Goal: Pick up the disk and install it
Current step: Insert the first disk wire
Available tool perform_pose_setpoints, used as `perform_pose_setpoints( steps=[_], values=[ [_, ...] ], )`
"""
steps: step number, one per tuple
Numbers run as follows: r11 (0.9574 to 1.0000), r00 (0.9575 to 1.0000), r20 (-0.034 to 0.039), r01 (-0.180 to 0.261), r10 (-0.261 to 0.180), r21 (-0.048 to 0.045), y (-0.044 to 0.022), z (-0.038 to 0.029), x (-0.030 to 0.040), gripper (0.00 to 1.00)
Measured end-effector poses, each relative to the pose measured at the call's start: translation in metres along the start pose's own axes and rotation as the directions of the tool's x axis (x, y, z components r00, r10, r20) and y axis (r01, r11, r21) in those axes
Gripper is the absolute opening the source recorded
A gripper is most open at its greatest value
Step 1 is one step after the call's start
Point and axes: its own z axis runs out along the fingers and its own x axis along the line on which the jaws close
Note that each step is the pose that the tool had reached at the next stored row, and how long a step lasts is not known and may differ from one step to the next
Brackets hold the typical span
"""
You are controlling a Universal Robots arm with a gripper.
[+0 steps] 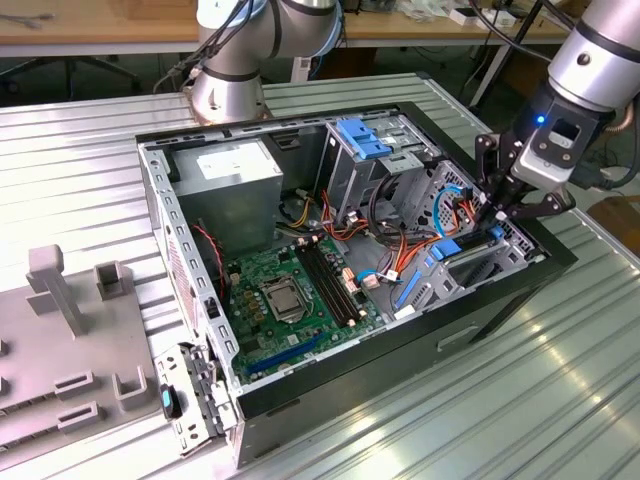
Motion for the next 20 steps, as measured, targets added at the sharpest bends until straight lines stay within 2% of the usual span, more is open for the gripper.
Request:
perform_pose_setpoints(
  steps=[13, 20],
  values=[
    [1.0, 1.0, 0.0004, 0.0, 0.0, 0.0, -0.0017, 0.0029, -0.0043, 0.16],
    [1.0, 1.0, 0.0002, 0.0, 0.0, -0.0004, -0.0017, 0.0038, -0.0031, 0.16]
  ],
)
